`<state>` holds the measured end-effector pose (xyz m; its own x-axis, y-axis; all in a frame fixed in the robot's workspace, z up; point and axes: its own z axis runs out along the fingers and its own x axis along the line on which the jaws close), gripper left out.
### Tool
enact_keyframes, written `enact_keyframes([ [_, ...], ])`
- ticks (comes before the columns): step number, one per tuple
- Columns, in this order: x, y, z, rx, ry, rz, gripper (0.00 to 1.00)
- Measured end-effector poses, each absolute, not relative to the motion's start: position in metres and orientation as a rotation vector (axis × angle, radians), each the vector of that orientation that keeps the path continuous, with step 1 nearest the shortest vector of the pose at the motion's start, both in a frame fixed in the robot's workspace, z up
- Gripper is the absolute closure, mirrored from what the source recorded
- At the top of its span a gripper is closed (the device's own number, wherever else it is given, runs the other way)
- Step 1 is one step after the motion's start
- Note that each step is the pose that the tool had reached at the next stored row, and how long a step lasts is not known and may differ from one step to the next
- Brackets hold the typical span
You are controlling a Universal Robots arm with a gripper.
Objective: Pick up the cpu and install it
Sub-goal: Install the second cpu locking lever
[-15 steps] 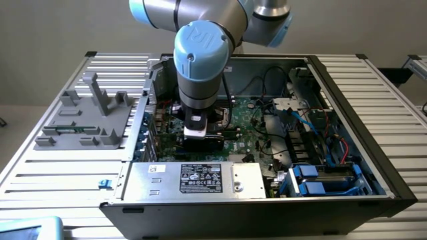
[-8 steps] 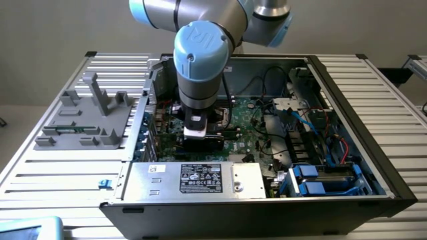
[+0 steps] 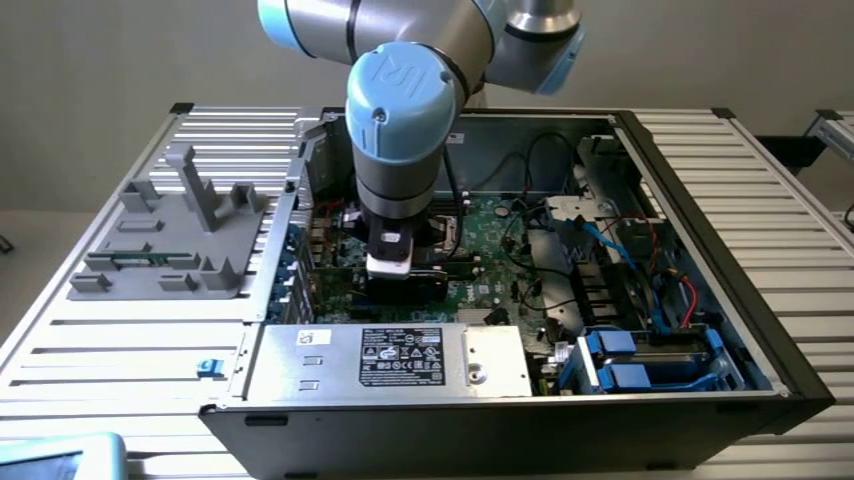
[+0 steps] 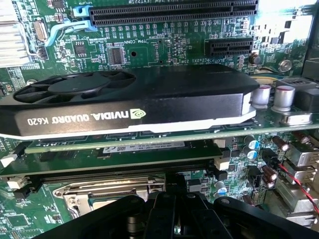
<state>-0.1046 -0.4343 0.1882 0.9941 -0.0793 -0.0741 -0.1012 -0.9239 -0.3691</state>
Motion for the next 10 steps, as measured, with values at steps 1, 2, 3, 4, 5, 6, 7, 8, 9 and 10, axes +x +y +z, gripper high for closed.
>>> enact_keyframes([
  [1,-0.1046,-0.4343,0.1882,-2.756,0.129,0.081,0.89],
  [2,-0.1047,-0.4342,0.1881,-2.756,0.129,0.081,0.89],
  [3,-0.1047,-0.434,0.1881,-2.756,0.129,0.081,0.89],
  [4,-0.1046,-0.4339,0.1881,-2.756,0.129,0.081,0.89],
  [5,-0.1047,-0.4339,0.1882,-2.756,0.129,0.081,0.89],
  [6,-0.1046,-0.4338,0.1882,-2.756,0.129,0.081,0.89],
  [7,-0.1047,-0.4337,0.1882,-2.756,0.129,0.081,0.89],
  [8,-0.1047,-0.4336,0.1882,-2.756,0.129,0.081,0.89],
  [9,-0.1046,-0.4336,0.1882,-2.756,0.129,0.081,0.89],
  [10,-0.1047,-0.4336,0.1882,-2.756,0.129,0.081,0.89],
])
